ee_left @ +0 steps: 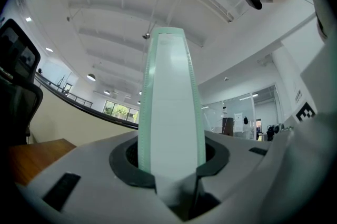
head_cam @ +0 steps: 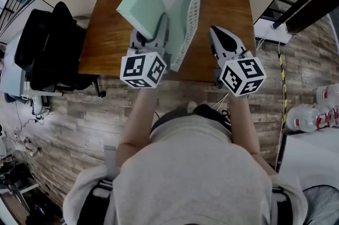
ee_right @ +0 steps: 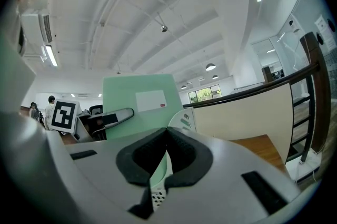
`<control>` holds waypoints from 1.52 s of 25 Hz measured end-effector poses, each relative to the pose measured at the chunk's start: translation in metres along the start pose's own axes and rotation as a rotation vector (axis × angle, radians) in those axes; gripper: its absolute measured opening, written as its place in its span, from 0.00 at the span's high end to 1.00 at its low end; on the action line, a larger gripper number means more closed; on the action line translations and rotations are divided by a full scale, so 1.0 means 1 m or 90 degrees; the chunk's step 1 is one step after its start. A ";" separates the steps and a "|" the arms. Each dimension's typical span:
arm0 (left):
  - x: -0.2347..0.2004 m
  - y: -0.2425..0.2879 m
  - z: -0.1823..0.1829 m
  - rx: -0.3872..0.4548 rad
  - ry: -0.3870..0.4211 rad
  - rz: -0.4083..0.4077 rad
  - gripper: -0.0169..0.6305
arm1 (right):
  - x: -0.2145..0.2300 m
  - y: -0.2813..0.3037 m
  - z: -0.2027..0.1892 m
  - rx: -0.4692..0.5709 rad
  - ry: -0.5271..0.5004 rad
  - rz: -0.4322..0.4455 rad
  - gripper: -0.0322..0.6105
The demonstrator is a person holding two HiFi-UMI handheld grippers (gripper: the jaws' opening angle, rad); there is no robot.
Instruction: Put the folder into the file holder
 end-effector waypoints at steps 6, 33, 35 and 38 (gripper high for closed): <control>-0.004 -0.001 0.000 0.005 -0.016 -0.002 0.71 | 0.002 0.000 -0.006 -0.008 0.009 -0.002 0.94; -0.004 -0.002 -0.031 -0.039 -0.013 0.002 0.70 | 0.007 0.001 -0.029 -0.043 0.030 -0.011 0.94; -0.004 -0.001 -0.034 -0.044 -0.013 0.003 0.70 | 0.007 0.002 -0.030 -0.046 0.032 -0.010 0.94; -0.004 -0.001 -0.039 -0.053 -0.016 0.006 0.70 | 0.007 0.002 -0.033 -0.049 0.035 -0.007 0.94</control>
Point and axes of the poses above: the fingertips, and each gripper's own axes: y forward along the fingers, x to its right, z out of its top, the point moved 3 cm from there along -y, backward along the fingers, and after that the axes turned 1 degree about -x, right-handed, at the moved point
